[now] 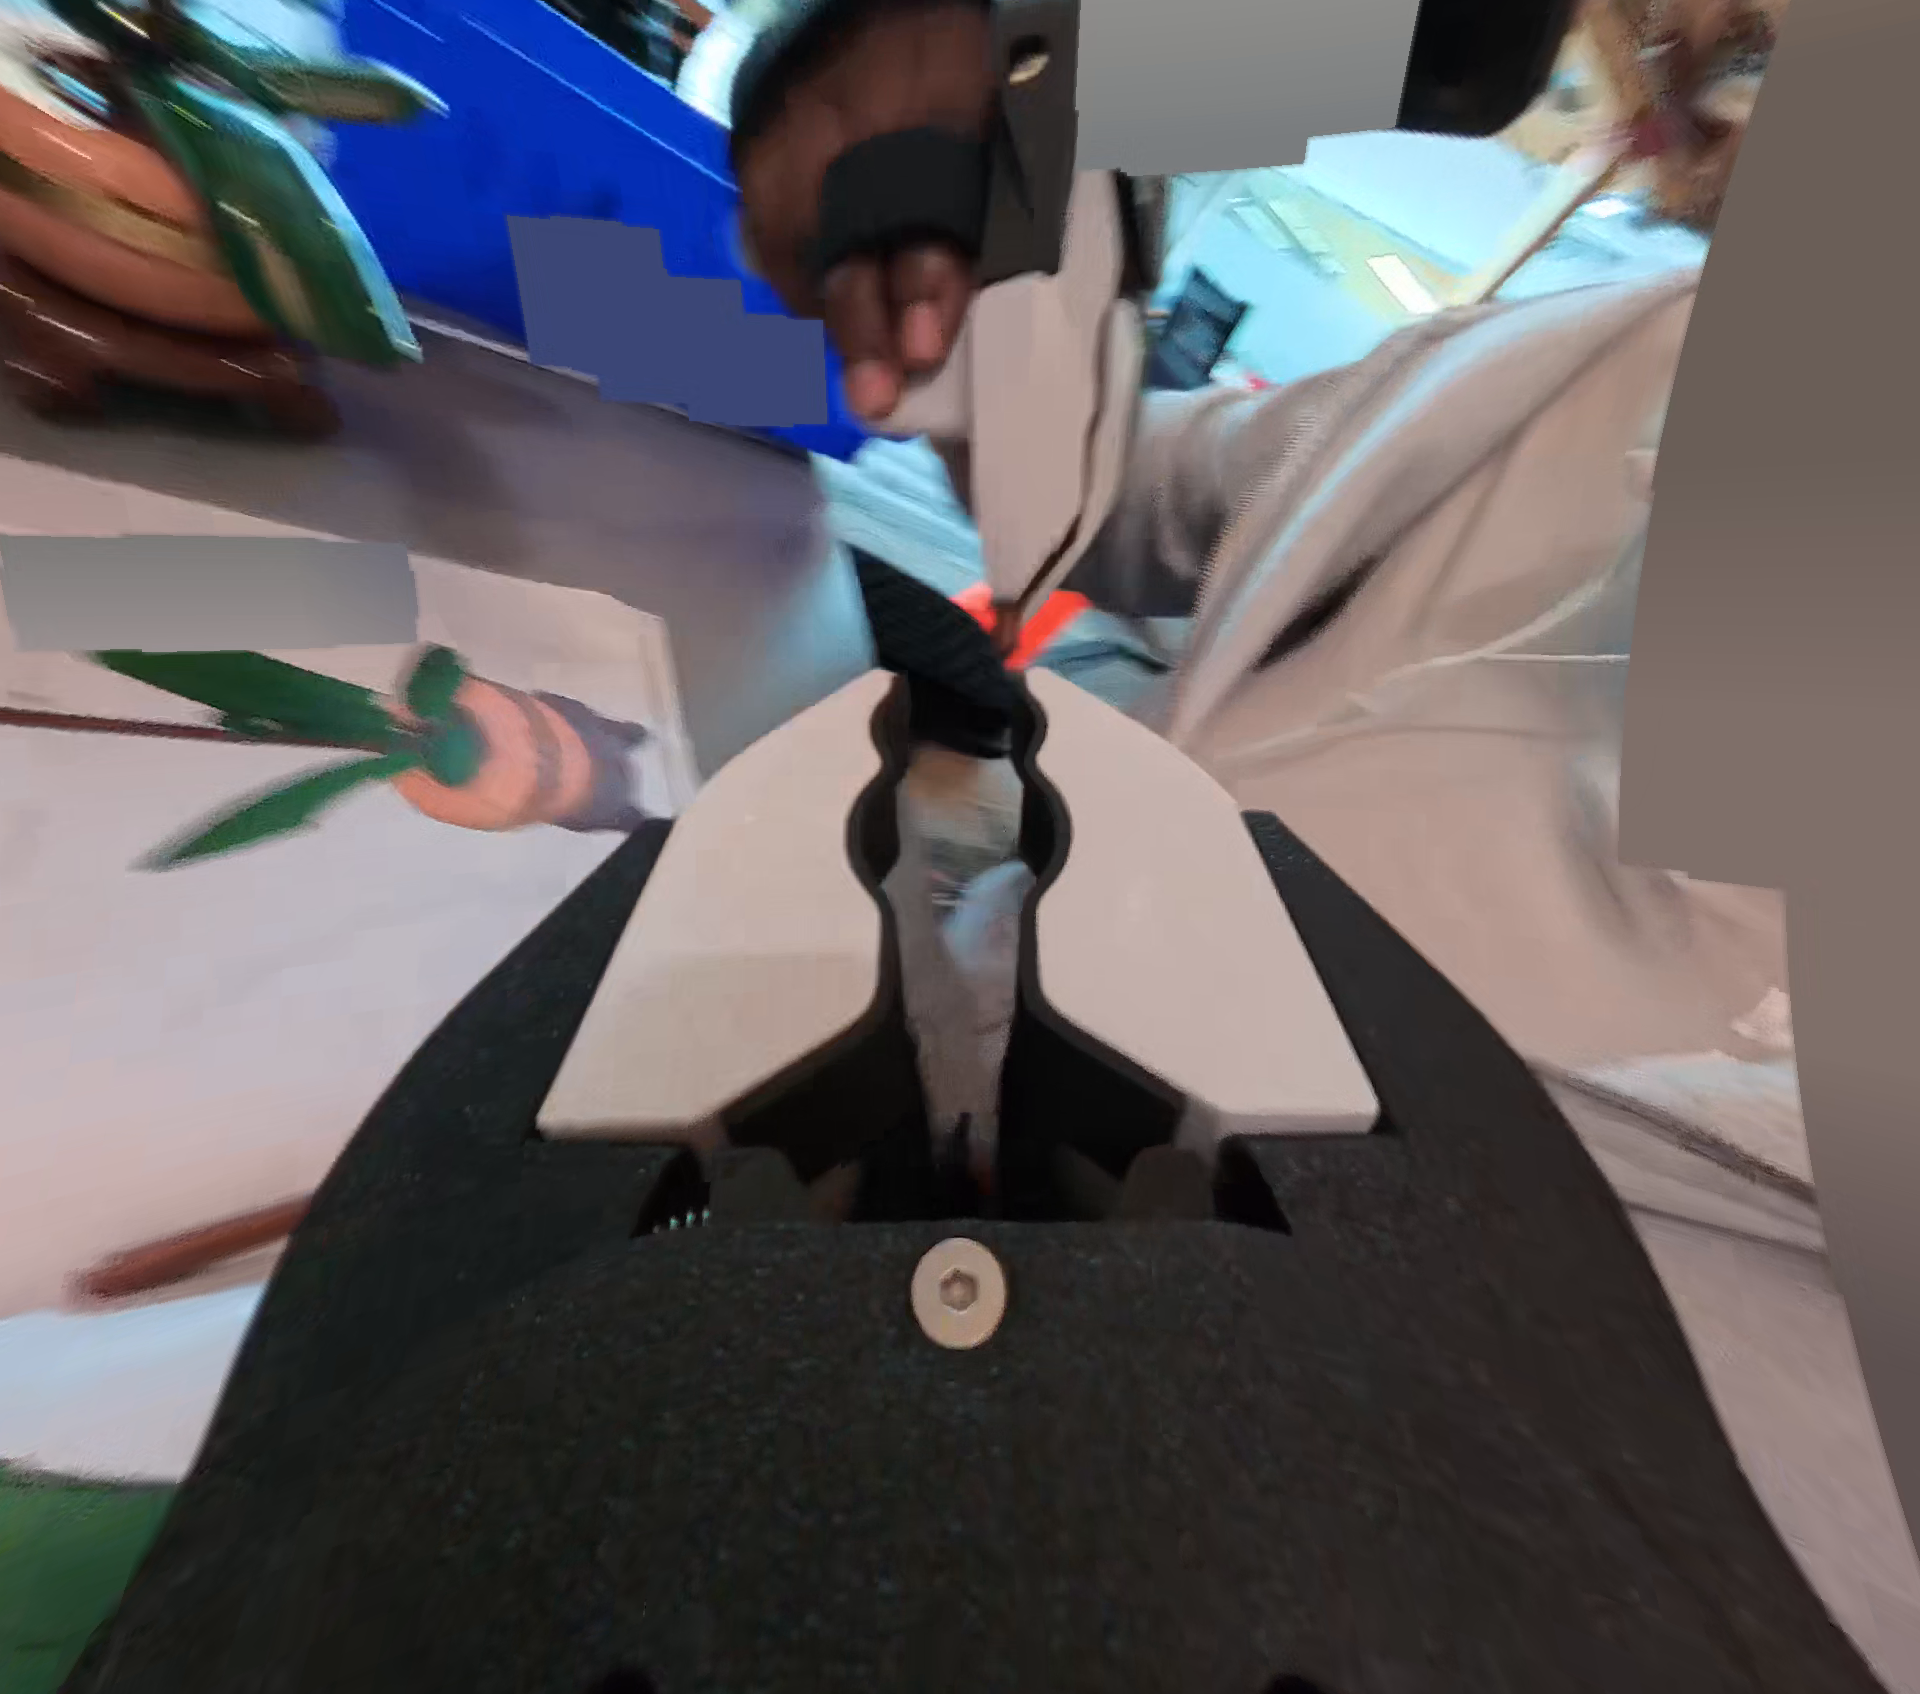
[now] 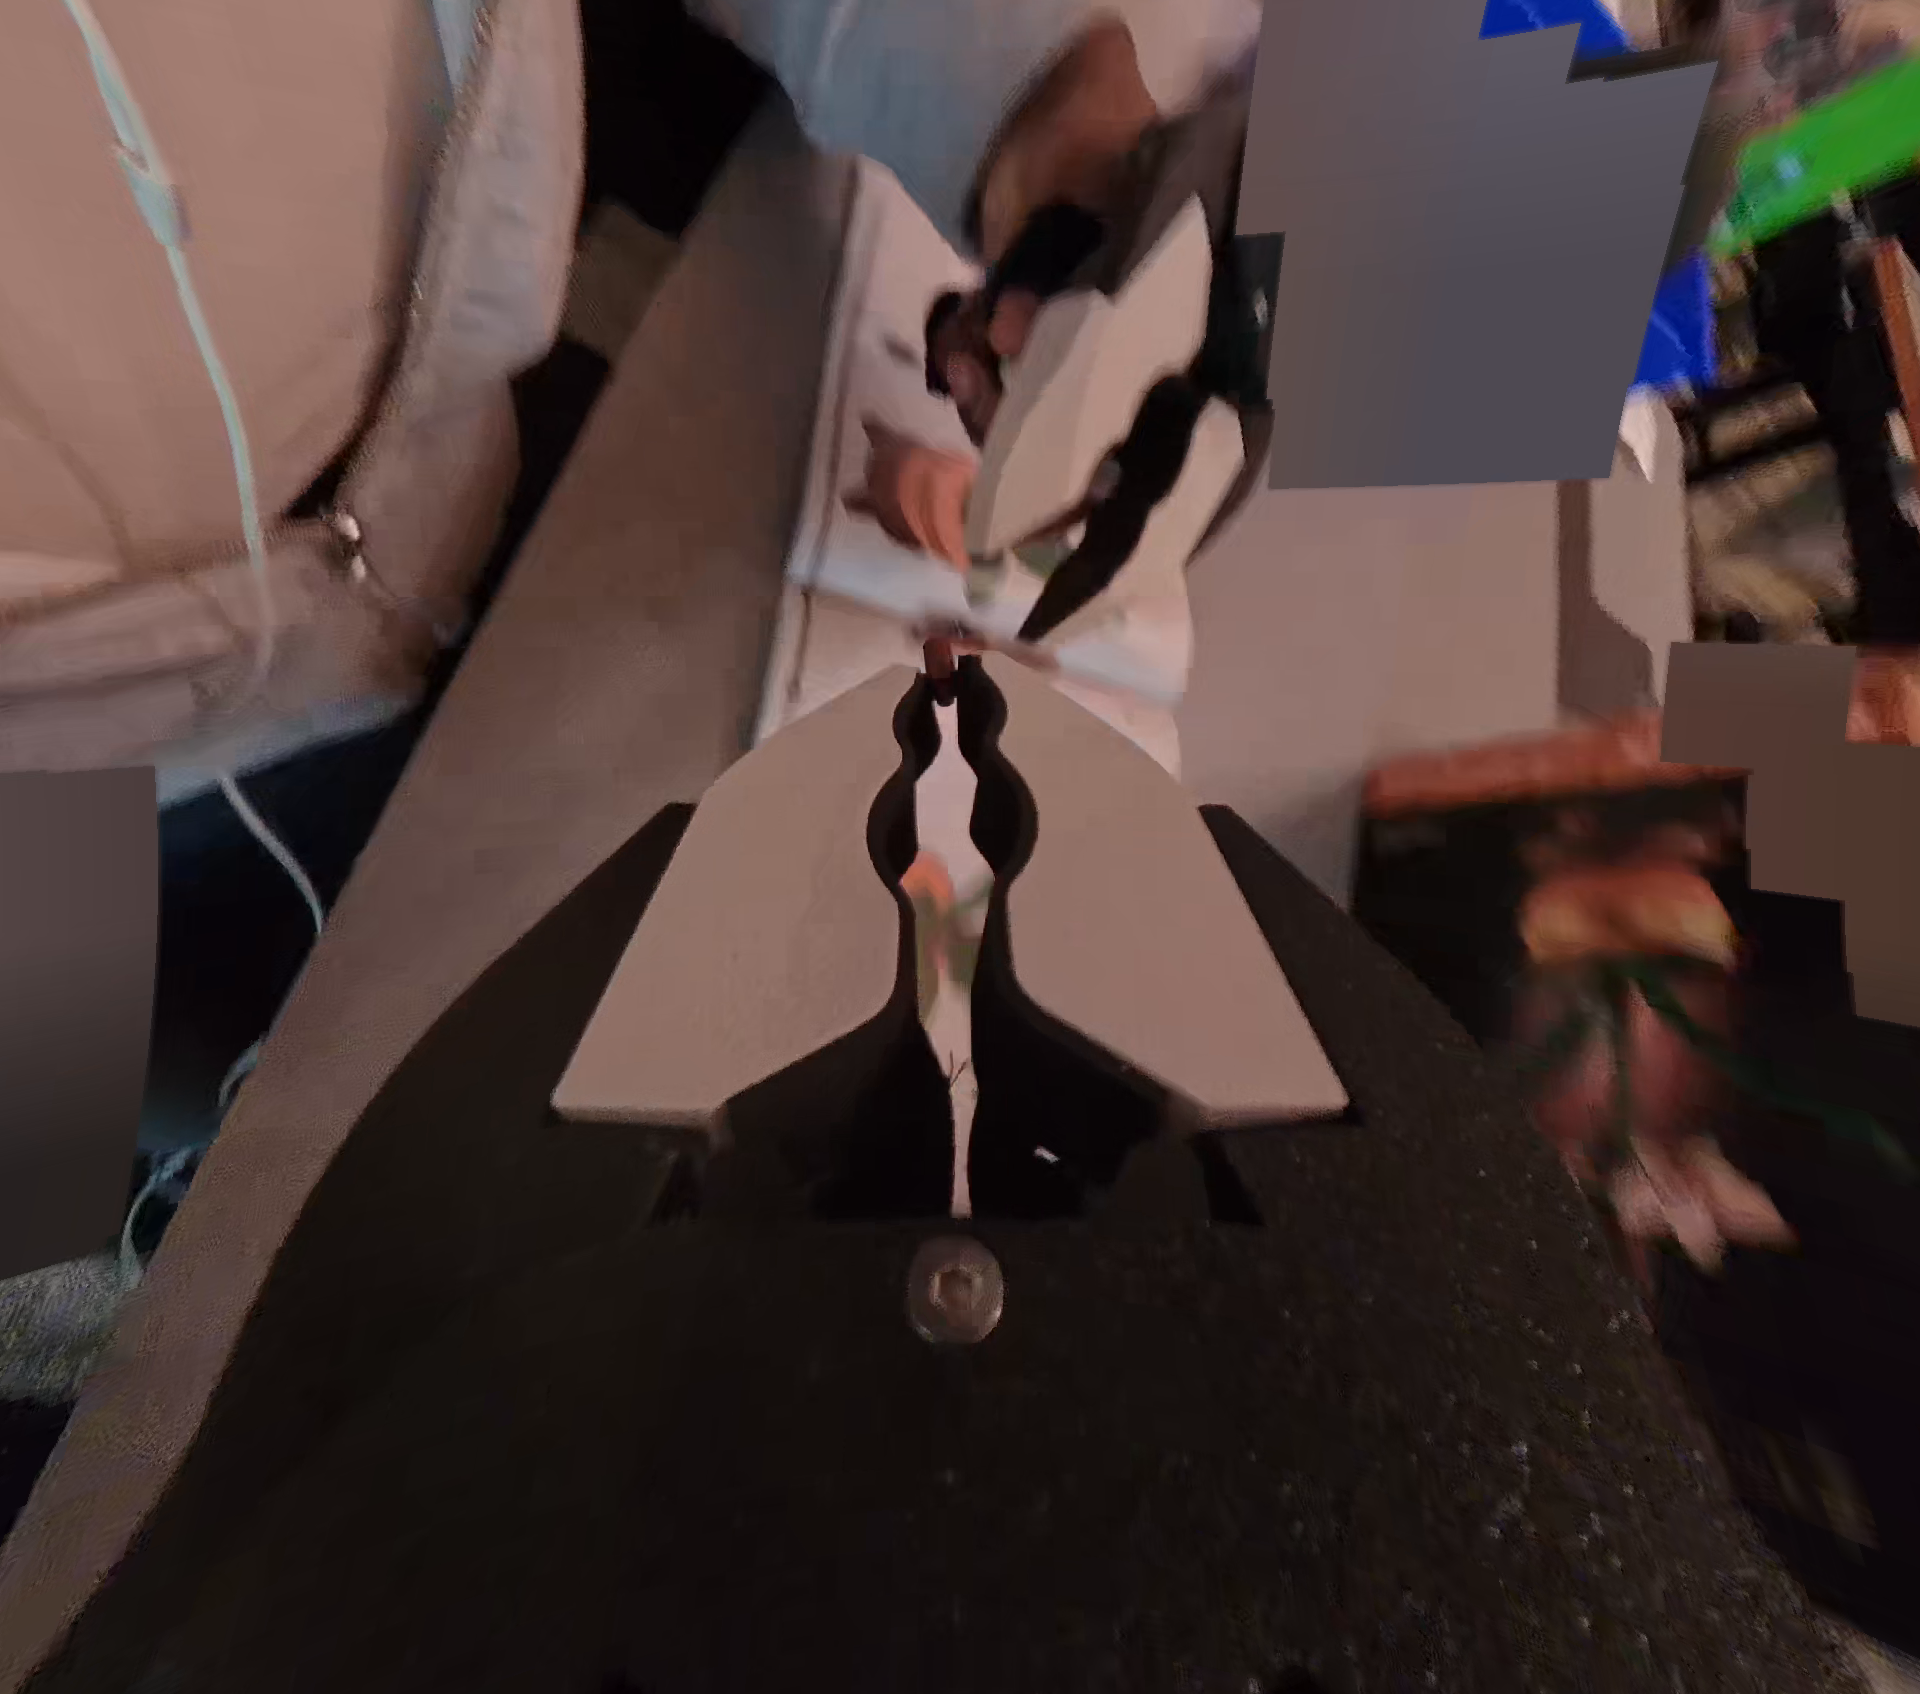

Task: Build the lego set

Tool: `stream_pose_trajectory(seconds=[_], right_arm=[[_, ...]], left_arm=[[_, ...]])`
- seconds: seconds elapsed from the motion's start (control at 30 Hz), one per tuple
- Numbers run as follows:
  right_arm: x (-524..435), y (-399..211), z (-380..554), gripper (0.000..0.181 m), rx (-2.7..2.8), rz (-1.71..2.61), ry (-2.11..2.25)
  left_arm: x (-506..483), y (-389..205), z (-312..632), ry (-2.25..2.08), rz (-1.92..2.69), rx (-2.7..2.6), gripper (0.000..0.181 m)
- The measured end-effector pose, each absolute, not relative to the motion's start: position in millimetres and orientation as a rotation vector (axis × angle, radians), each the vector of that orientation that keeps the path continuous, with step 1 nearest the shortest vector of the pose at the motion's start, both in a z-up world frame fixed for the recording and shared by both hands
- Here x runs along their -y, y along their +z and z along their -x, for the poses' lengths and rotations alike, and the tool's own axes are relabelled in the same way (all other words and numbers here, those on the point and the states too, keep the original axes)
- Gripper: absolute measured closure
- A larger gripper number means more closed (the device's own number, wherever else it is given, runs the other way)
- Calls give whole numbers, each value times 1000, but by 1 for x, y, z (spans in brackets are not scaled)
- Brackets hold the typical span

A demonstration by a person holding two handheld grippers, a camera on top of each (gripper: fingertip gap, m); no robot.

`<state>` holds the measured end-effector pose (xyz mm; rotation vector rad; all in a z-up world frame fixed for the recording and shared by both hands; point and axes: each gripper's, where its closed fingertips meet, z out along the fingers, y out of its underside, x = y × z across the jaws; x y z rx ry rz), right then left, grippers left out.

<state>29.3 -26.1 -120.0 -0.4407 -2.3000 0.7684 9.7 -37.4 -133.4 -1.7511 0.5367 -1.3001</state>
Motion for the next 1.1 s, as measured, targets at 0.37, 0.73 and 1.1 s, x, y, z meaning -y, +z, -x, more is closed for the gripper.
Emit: stream_pose_trajectory(seconds=[0.37, 0.73, 1.1], right_arm=[[-166, -70, -69, 177, 2562, 1114, 27], [-194, -114, -41, 177, 2834, 1275, -434], [-201, -121, -41, 177, 2731, 1426, -428]], left_arm=[[-43, -144, -3, -636, 1876, -661, 133], [2, -163, 58, -245, 1887, -536, 145], [35, -157, 113, -116, 1777, -315, 150]])
